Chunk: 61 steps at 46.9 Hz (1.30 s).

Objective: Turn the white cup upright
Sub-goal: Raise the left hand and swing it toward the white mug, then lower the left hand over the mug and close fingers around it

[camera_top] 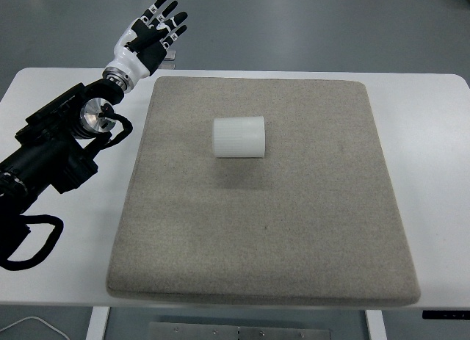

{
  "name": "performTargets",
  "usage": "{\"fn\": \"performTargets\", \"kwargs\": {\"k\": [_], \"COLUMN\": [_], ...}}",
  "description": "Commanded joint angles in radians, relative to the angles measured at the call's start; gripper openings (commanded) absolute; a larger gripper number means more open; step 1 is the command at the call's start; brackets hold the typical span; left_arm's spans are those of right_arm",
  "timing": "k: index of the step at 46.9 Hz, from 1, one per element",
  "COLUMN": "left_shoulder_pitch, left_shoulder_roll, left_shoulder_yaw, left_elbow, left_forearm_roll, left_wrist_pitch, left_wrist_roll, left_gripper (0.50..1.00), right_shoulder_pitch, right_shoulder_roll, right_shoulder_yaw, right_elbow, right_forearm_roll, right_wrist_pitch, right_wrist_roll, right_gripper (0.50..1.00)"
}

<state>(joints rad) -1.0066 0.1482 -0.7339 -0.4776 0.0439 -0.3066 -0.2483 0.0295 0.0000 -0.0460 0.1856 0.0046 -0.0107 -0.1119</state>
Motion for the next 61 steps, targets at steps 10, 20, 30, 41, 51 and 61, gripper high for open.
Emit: {"fn": "performTargets", "kwargs": {"k": [10, 20, 30, 41, 51, 61], "left_shoulder_pitch": [-0.020, -0.020, -0.020, -0.023, -0.024, -0.041], "left_shoulder_roll": [0.062, 0.131, 0.203, 0.241, 0.229, 0.195], "left_shoulder_yaw": [0.007, 0.119, 0.208, 0.209, 0.211, 0.264], "left_elbow": [-0.176, -0.363, -0.524, -0.676, -0.742, -0.753], "left_forearm_roll": [0.358, 0.528, 0.728, 0.748, 0.749, 0.784], "left_wrist_pitch": [0.011, 0.041, 0.107, 0.129, 0.193, 0.205], "left_wrist_roll": [0.011, 0.021, 0.049, 0.322, 0.523, 0.569], "left_gripper": [0.994, 0.994, 0.992, 0.992, 0.992, 0.992], "right_shoulder_pitch": [0.000, 0.000, 0.000, 0.000, 0.000, 0.000], "right_shoulder_roll": [0.000, 0.000, 0.000, 0.000, 0.000, 0.000], "right_shoulder_yaw": [0.000, 0.000, 0.000, 0.000, 0.000, 0.000], "right_elbow": [0.000, 0.000, 0.000, 0.000, 0.000, 0.000], "right_forearm_roll": [0.000, 0.000, 0.000, 0.000, 0.000, 0.000], "right_wrist_pitch": [0.000, 0.000, 0.000, 0.000, 0.000, 0.000], "right_wrist_roll": [0.000, 0.000, 0.000, 0.000, 0.000, 0.001], "right_gripper": [0.930, 0.930, 0.930, 0.930, 0.930, 0.930]}}
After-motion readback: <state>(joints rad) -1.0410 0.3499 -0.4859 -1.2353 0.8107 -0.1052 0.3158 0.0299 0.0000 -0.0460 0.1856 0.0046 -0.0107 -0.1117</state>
